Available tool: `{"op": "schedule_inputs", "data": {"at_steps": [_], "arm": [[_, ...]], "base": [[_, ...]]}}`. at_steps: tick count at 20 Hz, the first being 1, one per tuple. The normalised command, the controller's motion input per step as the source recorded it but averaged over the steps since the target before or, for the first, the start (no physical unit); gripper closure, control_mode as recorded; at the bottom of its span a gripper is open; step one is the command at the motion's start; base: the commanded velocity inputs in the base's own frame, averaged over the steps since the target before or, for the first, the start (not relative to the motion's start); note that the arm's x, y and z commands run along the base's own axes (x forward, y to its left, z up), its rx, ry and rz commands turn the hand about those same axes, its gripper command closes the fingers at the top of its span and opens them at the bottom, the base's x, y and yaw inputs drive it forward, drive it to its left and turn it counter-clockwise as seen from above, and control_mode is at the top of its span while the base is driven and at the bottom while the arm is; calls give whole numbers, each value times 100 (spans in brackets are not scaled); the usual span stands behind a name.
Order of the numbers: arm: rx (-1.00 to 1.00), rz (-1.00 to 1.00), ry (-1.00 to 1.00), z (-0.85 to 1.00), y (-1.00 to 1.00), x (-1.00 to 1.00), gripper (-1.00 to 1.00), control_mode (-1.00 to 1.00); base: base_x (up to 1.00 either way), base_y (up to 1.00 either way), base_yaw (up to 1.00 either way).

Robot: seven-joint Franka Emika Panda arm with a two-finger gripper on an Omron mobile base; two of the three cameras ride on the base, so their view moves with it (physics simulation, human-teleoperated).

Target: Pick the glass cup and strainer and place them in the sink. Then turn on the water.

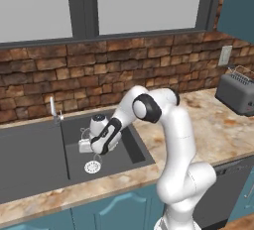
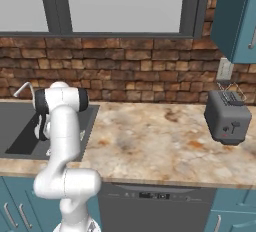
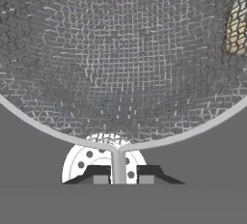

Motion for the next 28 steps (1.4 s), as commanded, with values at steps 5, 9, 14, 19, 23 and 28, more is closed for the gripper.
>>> {"op": "schedule_inputs", "data": {"at_steps": [5,9,14,19,23,28], "arm": [[0,0,0,-40,8,20,100,-100],[0,0,0,-40,8,18,100,-100],[1,0,0,-27,3,7,100,-100],[3,0,0,-29,0,5,-100,-100],[6,0,-4,-3,0,1,-100,-100],[1,-1,-3,13,-2,-11,-100,-100]], "base": [[0,0,0],[0,0,0],[0,0,0],[0,0,0],[0,0,0],[0,0,0]]}}
